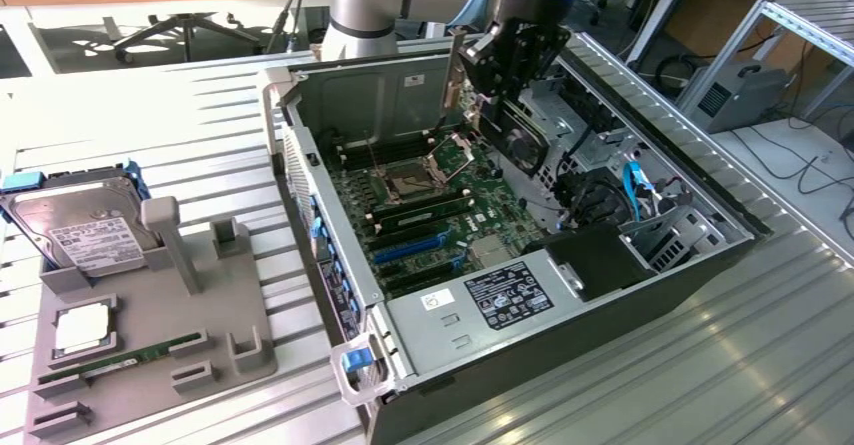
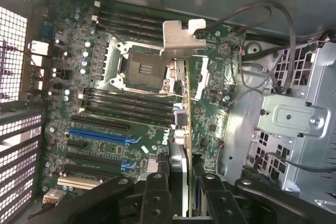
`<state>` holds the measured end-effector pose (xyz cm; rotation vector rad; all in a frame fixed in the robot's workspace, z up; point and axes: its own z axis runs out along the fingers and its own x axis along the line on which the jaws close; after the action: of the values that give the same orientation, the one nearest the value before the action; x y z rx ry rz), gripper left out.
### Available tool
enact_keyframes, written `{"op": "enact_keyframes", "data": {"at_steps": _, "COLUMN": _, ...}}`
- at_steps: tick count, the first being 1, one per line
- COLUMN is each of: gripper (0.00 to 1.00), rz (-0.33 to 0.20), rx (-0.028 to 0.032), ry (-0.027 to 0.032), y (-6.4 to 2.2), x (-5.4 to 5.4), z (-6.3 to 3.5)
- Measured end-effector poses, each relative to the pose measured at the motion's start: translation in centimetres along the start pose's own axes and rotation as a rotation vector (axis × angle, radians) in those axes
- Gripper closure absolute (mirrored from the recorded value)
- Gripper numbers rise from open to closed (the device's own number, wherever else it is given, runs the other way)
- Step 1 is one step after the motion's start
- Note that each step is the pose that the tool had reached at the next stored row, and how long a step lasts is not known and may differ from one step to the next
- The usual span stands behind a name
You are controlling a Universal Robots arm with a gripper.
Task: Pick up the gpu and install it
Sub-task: 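Insert the gpu into the slot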
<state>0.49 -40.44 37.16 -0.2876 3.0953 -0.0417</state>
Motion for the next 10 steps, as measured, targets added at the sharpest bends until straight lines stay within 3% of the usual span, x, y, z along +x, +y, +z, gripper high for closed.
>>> {"op": "enact_keyframes", "data": {"at_steps": 10, "gripper": 0.73, "rz": -0.026, "rx": -0.0008, "ry": -0.0008, "y": 0.00, "x": 0.00, "z": 0.01}}
